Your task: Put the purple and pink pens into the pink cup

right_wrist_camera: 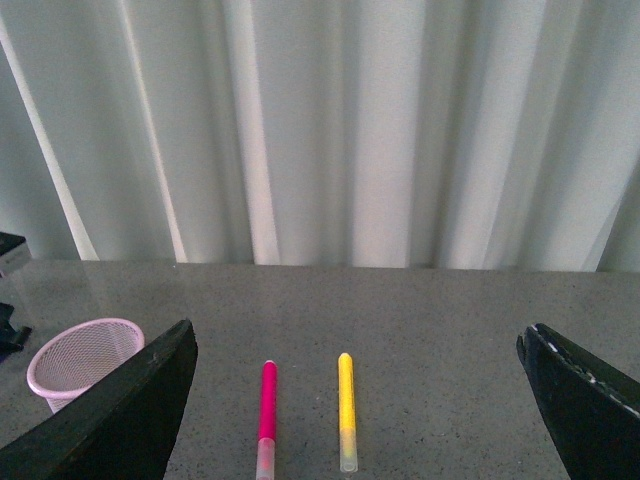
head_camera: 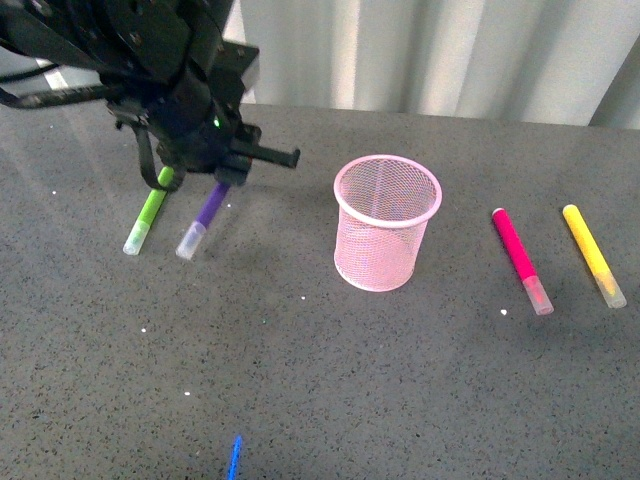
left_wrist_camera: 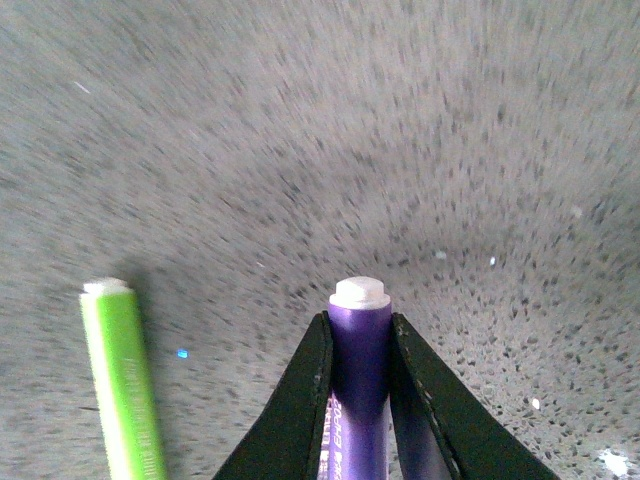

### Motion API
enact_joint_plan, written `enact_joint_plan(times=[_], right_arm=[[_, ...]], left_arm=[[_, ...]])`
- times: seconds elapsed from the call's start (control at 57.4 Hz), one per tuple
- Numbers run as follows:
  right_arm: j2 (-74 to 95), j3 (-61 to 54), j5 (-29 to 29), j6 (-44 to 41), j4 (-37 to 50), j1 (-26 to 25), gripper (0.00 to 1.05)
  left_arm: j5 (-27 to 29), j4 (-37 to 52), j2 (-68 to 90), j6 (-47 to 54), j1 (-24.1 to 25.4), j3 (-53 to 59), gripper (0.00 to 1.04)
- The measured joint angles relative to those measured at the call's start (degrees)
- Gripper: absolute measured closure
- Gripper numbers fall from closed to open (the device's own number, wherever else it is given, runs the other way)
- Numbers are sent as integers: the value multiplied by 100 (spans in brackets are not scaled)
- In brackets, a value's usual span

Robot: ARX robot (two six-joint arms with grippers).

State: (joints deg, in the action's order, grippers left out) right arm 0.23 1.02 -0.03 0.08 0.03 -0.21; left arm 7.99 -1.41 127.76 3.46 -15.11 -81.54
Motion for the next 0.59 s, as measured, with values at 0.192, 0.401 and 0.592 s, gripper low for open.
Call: enact_joint_plan(times=[0.192,0.401,0.592], right_arm=[[0,0,0,0,0,0,7],[0,0,0,0,0,0,7],[0,0,0,0,0,0,7]], left_arm=[[-439,1167,-1464,-201,31,787,92],[-807,4159,-3029,-1196,-717,2441,92],[-555,5567,-2339,-1609,-1414,2968,92]])
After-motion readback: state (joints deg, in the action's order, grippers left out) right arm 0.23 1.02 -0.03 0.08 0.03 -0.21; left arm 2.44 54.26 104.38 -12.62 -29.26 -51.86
